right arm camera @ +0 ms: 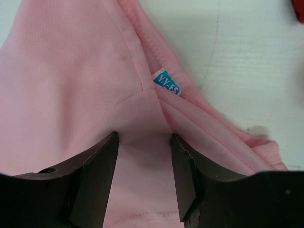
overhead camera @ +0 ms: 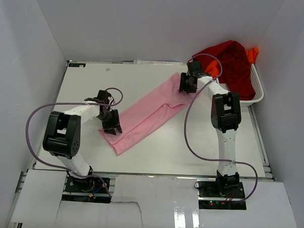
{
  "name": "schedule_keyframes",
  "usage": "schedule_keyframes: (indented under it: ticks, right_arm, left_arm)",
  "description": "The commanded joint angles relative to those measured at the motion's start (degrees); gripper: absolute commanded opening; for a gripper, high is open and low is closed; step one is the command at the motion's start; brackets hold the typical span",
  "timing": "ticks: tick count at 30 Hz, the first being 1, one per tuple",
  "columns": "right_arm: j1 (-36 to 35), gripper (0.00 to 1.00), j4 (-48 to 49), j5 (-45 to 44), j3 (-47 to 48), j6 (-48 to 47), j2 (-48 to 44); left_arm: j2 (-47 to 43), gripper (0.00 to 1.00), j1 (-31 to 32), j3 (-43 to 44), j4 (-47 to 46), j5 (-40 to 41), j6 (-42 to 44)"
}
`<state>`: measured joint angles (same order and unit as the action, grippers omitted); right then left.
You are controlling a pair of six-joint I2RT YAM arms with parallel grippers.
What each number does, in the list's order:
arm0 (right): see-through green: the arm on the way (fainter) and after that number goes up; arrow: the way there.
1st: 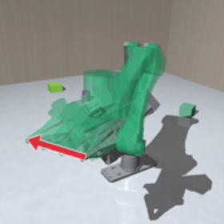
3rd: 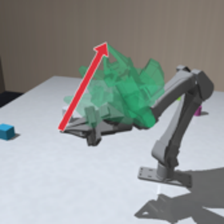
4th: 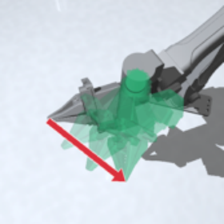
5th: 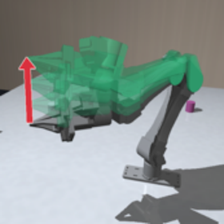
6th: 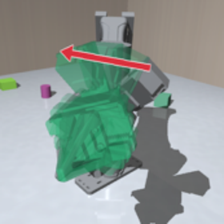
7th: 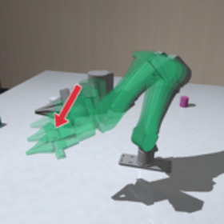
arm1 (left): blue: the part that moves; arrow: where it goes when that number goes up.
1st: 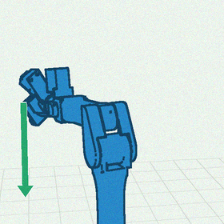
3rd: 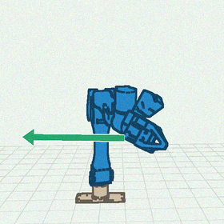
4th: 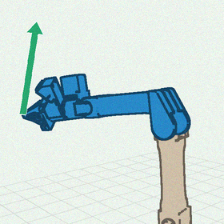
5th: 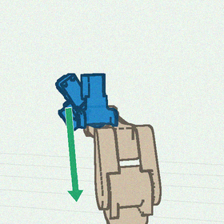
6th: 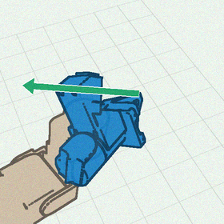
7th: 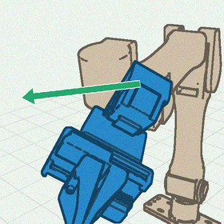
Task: Fold and stack the t-shirts
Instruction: Rotate the tshirt 90 degrees
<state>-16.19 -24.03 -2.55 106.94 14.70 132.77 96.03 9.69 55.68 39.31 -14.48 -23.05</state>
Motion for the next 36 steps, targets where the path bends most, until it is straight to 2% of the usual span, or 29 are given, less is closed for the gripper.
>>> schedule_keyframes:
  ticks: [1,4,10,16,22,30,36]
  right_arm:
    - [0.5,0.55,-2.2,1.3,4.5,-1.2,4.0]
    - [0.9,0.56,-2.3,2.5,8.7,-1.3,6.5]
    - [1.1,0.57,-1.3,10.7,15.9,-0.1,11.7]
    - [1.0,0.58,3.6,18.5,17.2,5.2,14.3]
    - [-0.7,0.58,5.0,21.4,22.4,7.2,17.4]
    - [-1.1,0.59,7.9,23.7,24.2,10.2,18.6]
    - [-1.0,0.59,9.3,23.8,22.9,9.4,17.2]
  left_arm:
    - [-0.1,0.5,4.3,-5.2,4.2,-0.5,-2.3]
    - [-2.1,0.5,10.2,-7.8,4.4,-1.8,-4.8]
    - [-4.0,0.5,17.4,-12.0,4.1,-4.7,-9.6]
    - [-4.7,0.5,24.7,-13.5,1.8,-7.8,-15.3]
    - [-0.7,0.5,32.3,-9.4,-1.1,-9.9,-20.5]
    - [6.3,0.5,43.5,-2.1,-5.2,-13.1,-26.6]
    - [4.0,0.5,46.6,0.7,-5.7,-12.4,-30.4]
